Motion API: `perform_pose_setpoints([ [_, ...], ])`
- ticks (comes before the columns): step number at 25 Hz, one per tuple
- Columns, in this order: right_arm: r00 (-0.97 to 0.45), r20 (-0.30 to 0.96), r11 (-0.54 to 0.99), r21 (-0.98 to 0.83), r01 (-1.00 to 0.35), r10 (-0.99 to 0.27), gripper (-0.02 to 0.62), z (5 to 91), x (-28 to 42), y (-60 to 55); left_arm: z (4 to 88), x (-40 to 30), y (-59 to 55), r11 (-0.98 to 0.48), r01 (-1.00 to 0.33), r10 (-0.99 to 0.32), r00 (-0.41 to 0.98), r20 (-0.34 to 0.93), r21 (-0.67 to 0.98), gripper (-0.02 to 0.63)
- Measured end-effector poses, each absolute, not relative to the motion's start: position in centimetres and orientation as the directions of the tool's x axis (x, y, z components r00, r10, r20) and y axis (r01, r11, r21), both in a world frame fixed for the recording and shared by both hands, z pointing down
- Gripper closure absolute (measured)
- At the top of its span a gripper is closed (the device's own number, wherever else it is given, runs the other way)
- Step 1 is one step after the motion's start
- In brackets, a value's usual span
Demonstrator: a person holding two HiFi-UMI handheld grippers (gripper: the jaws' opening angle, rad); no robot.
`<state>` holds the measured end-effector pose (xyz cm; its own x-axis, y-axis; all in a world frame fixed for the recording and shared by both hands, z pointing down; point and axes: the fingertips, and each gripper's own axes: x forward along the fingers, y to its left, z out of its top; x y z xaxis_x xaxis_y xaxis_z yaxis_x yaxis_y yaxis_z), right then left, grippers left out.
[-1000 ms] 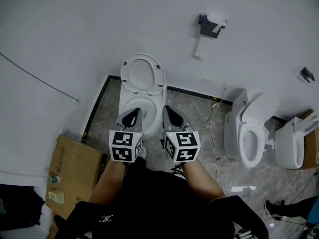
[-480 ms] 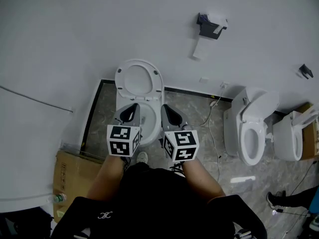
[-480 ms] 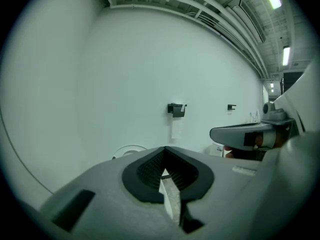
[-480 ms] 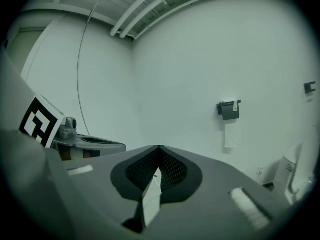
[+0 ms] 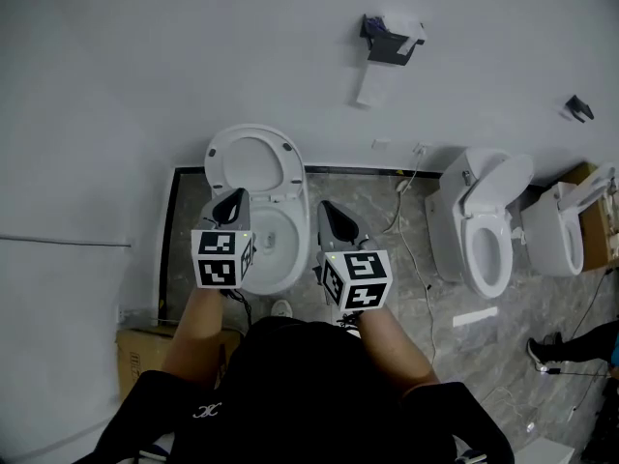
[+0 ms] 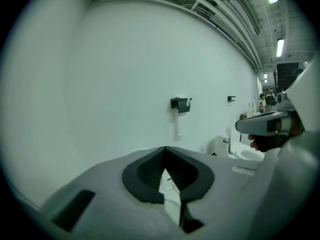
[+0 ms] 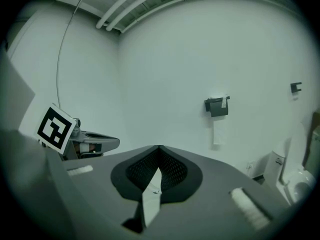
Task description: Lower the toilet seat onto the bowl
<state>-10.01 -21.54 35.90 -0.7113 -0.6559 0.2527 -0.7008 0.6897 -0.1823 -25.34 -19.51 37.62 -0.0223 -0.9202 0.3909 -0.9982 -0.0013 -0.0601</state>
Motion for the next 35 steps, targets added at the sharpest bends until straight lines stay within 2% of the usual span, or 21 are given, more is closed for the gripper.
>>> perform_pose_setpoints([
  [11,-0.600,0.311,0.573,-0.184,-0.799,-0.737,0.588,37.8,-8.1,-23.7,41.6,-28.5,-26.0,-0.230,-0.929,-0.880,0.070,0.470,-0.291,0.597],
  [15,-0.555,0.330,0.530,-0.171,-0.830,-0.763,0.588,38.4,-7.1,-23.5,43.7,-30.1,-28.1,-0.307,-0.831,-0.860,0.034,0.509,-0.464,0.573],
  [19,-0.517,0.342,0.496,-0.155,-0.855,-0.785,0.588,38.7,-6.5,-23.7,46.0,-32.0,-30.5,-0.395,-0.712,-0.832,0.009,0.555,-0.581,0.523],
  [27,-0.435,0.386,0.429,-0.107,-0.897,-0.814,0.588,39.8,-5.1,-23.3,50.2,-36.0,-35.6,-0.537,-0.583,-0.752,0.003,0.659,-0.610,0.460],
  [35,-0.362,0.431,0.375,-0.058,-0.925,-0.827,0.588,40.8,-4.7,-23.2,54.4,-38.0,-41.3,-0.630,-0.488,-0.686,-0.016,0.728,-0.604,0.459],
])
